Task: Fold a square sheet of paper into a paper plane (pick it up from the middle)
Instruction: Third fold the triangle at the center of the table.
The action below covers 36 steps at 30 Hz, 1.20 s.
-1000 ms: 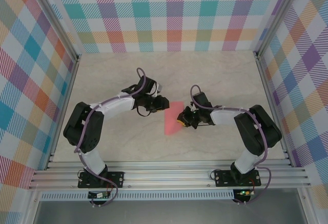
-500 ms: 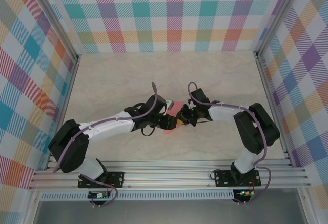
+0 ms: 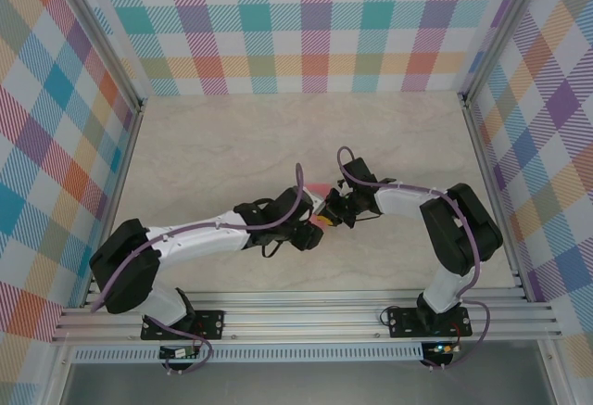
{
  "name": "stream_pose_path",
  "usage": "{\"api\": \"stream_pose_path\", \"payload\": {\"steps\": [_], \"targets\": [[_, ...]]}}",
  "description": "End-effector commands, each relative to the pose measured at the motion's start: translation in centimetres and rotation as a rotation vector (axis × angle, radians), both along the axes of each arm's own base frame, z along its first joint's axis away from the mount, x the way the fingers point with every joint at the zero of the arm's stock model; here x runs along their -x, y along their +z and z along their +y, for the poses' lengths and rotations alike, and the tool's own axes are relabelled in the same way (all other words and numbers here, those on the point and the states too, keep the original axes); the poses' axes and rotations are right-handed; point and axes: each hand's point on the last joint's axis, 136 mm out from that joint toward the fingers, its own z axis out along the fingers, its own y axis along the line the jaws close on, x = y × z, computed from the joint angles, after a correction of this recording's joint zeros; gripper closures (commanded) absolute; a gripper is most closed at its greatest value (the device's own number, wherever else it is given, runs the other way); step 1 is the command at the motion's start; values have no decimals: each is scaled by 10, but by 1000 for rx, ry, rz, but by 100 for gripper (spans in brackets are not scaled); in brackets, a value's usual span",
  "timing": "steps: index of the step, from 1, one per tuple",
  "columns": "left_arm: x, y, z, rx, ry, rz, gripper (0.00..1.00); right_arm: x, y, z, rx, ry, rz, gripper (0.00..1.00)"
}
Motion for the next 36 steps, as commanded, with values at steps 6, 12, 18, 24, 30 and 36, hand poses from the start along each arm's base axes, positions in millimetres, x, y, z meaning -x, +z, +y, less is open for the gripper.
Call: {"api": "stream_pose_path", "payload": {"steps": [6, 12, 18, 24, 30, 36], "targets": [[5, -12, -15, -156, -88, -113, 49, 2, 1, 2, -2, 31, 19, 91], [-6, -21, -16, -228, -79, -199, 49, 5, 1, 3, -12, 36, 27, 91], [-19, -19, -20, -232, -52, -263, 52, 5, 2, 3, -13, 38, 27, 90], [-19, -23, -22, -230, -51, -255, 68, 5, 2, 3, -9, 42, 30, 90], [-18, -23, -21, -229, -47, -251, 90, 3, 3, 0, -1, 35, 30, 87], [-19, -19, -22, -216, -40, -249, 100, 1, 6, -5, 8, 31, 19, 80]]}}
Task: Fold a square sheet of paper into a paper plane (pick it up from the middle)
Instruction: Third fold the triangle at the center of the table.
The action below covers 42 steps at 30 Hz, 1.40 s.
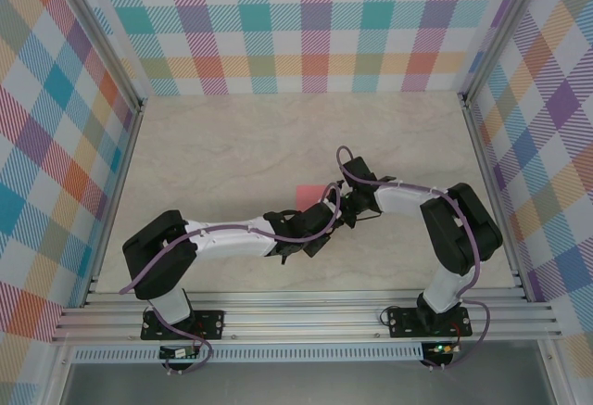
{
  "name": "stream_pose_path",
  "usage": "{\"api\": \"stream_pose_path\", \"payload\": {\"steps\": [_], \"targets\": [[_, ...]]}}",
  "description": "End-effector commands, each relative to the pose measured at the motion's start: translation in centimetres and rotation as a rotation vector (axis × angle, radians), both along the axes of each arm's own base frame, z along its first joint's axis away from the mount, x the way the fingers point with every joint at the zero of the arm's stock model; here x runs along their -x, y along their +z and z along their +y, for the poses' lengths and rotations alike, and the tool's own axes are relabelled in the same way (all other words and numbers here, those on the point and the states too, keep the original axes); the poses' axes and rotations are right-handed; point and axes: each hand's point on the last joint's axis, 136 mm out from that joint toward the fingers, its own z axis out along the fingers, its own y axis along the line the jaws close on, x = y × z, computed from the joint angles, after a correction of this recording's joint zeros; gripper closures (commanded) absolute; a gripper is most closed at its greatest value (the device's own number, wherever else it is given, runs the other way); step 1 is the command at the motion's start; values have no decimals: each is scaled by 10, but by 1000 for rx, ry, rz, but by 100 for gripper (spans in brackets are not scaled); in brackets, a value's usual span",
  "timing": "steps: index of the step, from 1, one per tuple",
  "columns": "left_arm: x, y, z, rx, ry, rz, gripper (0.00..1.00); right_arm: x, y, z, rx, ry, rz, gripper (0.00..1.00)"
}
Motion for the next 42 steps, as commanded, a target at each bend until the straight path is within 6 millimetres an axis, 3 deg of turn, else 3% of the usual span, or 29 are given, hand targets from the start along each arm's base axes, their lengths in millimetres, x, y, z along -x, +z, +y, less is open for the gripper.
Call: {"api": "stream_pose_path", "payload": {"steps": [1, 7, 13, 20, 26, 34, 42], "targets": [[-2, 11, -11, 33, 0, -20, 100, -2, 4, -4, 9, 9, 0, 78], [2, 9, -13, 53, 3, 11, 100, 0, 7, -24, 51, -11, -19, 66], [1, 7, -12, 119, 46, 73, 100, -1, 14, -51, 112, -41, -63, 48], [0, 11, -9, 271, 44, 144, 100, -12, 25, -66, 163, -38, -116, 45], [8, 17, -11, 359, 8, 302, 100, -24, 33, -57, 123, -16, -156, 50], [10, 18, -11, 453, -27, 436, 100, -38, 41, -48, 89, 9, -199, 67], [12, 10, -5, 455, -33, 505, 100, -48, 39, -25, -12, 68, -184, 83]]}}
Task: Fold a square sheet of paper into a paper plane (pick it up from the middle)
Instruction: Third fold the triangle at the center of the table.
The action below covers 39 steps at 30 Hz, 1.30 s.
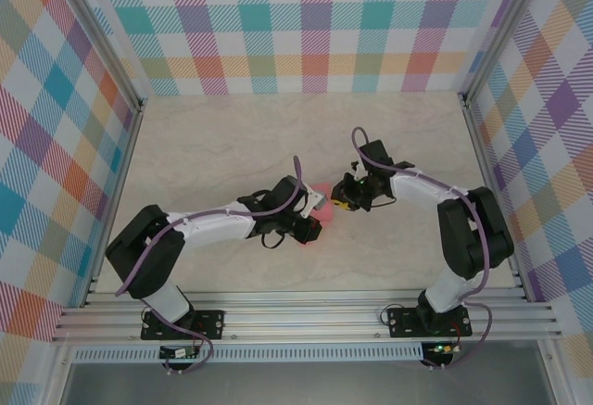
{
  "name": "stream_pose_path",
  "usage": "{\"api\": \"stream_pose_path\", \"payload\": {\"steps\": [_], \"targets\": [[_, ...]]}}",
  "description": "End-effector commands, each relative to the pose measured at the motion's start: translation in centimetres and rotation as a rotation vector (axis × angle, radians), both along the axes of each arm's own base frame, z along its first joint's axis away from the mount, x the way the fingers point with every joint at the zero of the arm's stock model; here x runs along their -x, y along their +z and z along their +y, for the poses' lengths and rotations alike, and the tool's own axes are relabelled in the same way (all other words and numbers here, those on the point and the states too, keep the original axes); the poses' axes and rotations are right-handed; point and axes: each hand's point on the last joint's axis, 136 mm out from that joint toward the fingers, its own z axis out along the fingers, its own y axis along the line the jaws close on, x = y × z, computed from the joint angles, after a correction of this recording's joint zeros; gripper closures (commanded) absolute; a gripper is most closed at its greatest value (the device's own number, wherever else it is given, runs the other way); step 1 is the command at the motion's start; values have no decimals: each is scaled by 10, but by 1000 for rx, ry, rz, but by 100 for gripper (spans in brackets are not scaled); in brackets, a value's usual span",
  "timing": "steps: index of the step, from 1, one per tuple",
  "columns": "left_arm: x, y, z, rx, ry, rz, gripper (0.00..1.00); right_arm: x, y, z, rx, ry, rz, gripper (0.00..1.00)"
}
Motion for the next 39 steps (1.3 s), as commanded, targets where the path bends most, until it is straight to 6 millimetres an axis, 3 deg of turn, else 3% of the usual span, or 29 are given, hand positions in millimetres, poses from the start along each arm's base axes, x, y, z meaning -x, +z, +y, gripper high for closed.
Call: {"api": "stream_pose_path", "payload": {"steps": [1, 7, 20, 30, 39], "targets": [[6, -2, 1, 22, -22, 53, 100, -10, 10, 15, -71, 47, -23, 84], [7, -9, 4, 16, -23, 94, 100, -20, 6, 32, -133, 82, -1, 84], [3, -24, 9, 6, 1, 154, 100, -28, -24, 52, -164, 140, 76, 83], [-2, -33, 17, 3, 33, 221, 100, -15, -69, 36, -19, 138, 134, 85], [-17, -42, 32, -77, 94, 204, 100, -12, -75, 34, -4, 137, 141, 86]]}}
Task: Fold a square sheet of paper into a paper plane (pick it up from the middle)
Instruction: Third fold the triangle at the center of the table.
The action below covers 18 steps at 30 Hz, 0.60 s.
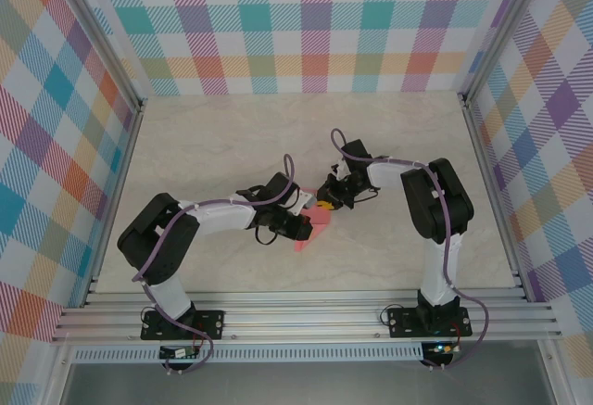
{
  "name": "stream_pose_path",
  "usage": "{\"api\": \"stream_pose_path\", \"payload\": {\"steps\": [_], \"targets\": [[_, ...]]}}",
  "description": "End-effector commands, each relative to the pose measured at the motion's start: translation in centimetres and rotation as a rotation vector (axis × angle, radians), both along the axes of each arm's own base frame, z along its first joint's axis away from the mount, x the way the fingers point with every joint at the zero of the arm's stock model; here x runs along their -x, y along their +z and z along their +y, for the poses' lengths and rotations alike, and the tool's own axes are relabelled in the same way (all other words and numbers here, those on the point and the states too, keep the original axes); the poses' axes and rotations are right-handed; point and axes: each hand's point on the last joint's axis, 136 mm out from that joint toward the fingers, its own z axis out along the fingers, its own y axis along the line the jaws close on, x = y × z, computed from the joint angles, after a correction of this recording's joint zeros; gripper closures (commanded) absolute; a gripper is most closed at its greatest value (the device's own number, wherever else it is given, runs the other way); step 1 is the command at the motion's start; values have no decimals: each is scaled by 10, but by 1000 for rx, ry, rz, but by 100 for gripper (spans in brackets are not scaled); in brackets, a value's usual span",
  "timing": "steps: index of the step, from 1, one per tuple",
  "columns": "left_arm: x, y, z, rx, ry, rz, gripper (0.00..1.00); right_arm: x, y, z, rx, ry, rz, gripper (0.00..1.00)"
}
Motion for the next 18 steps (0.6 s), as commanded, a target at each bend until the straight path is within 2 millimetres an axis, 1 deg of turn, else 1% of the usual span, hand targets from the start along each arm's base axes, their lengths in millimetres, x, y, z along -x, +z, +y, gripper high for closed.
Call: {"api": "stream_pose_path", "payload": {"steps": [1, 6, 13, 15, 18], "targets": [[-9, -5, 7, -50, 31, 16, 100, 9, -22, -8, 73, 13, 27, 86], [-14, -11, 11, -82, 39, 8, 100, 9, -23, -9, 83, 16, 30, 86], [-23, -11, 12, -103, 31, -23, 100, 11, -25, -10, 91, 16, 35, 86], [-21, -13, 17, -129, 30, -10, 100, 11, -25, -10, 91, 16, 38, 86], [-23, -15, 19, -144, 30, -13, 100, 11, -26, -10, 92, 13, 40, 86]]}}
